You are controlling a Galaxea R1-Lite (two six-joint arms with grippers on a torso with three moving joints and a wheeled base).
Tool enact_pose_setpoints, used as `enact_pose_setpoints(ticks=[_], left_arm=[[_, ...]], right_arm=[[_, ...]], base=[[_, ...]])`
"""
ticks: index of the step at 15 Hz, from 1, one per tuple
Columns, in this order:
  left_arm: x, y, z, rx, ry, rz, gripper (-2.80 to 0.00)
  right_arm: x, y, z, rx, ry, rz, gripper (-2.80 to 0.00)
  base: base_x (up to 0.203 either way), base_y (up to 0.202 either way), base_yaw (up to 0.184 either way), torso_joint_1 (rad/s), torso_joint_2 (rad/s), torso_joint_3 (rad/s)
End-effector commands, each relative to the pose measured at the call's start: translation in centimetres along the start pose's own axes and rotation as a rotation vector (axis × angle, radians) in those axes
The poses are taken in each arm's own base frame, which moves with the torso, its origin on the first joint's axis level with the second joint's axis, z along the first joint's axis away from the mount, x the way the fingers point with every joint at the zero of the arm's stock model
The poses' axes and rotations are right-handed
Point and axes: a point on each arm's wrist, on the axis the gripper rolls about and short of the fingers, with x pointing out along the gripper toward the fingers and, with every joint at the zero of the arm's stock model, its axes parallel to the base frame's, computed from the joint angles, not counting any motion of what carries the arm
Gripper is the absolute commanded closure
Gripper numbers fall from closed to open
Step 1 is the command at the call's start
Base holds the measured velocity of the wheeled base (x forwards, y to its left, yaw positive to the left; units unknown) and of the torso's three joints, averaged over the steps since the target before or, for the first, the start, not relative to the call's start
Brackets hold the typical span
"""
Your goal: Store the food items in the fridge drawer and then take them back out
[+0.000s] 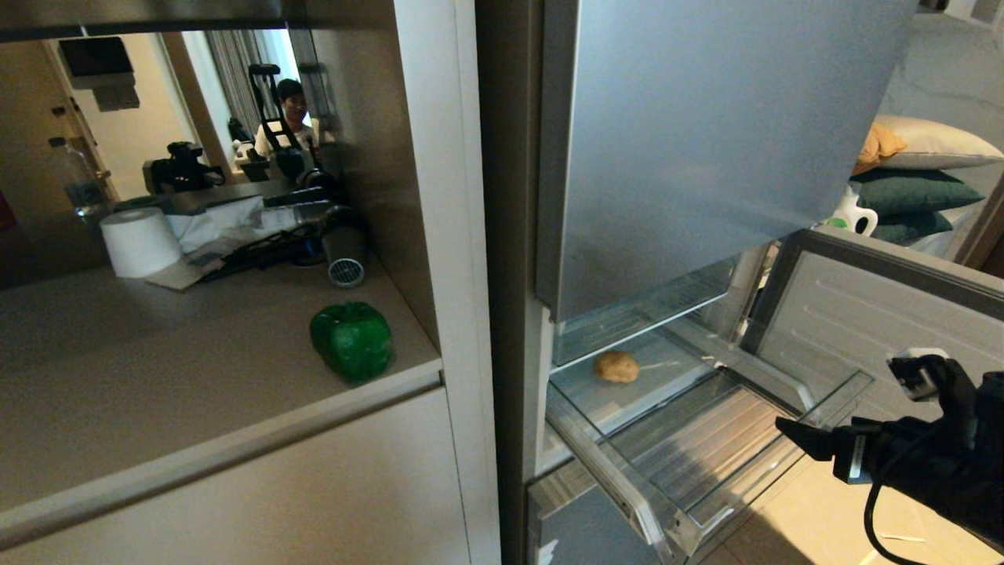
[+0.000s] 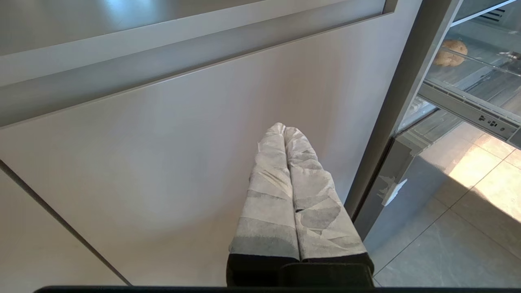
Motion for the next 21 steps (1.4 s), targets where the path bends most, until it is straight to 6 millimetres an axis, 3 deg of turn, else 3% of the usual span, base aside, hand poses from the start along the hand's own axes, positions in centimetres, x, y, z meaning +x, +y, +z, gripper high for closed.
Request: enact_pose_setpoints(ticks=[1,5,11,21], left_arm=[[0.0,0.0,0.0,0.0,0.001,0.0,0.0],[0.0,0.0,0.0,0.0,0.0,0.0,0.0],[0.0,0.0,0.0,0.0,0.0,0.0,0.0],[0.0,0.0,0.0,0.0,0.0,0.0,0.0]], right_arm=[[2.2,-2.0,-0.6,-0.006,0.035,0.07,-2.8],[7.0,-3.8,-1.5,-0.113,0.04,0.113,-2.8],[13.4,-5.1,-1.0,-0.186,-0.024,0.167,-2.8],[20.7,-2.0,-0.4,-0.234,-0.033,0.279,-2.8]], base=[[0.0,0.0,0.0,0.0,0.0,0.0],[0.0,0.0,0.0,0.0,0.0,0.0],[0.0,0.0,0.0,0.0,0.0,0.0],[0.0,0.0,0.0,0.0,0.0,0.0]])
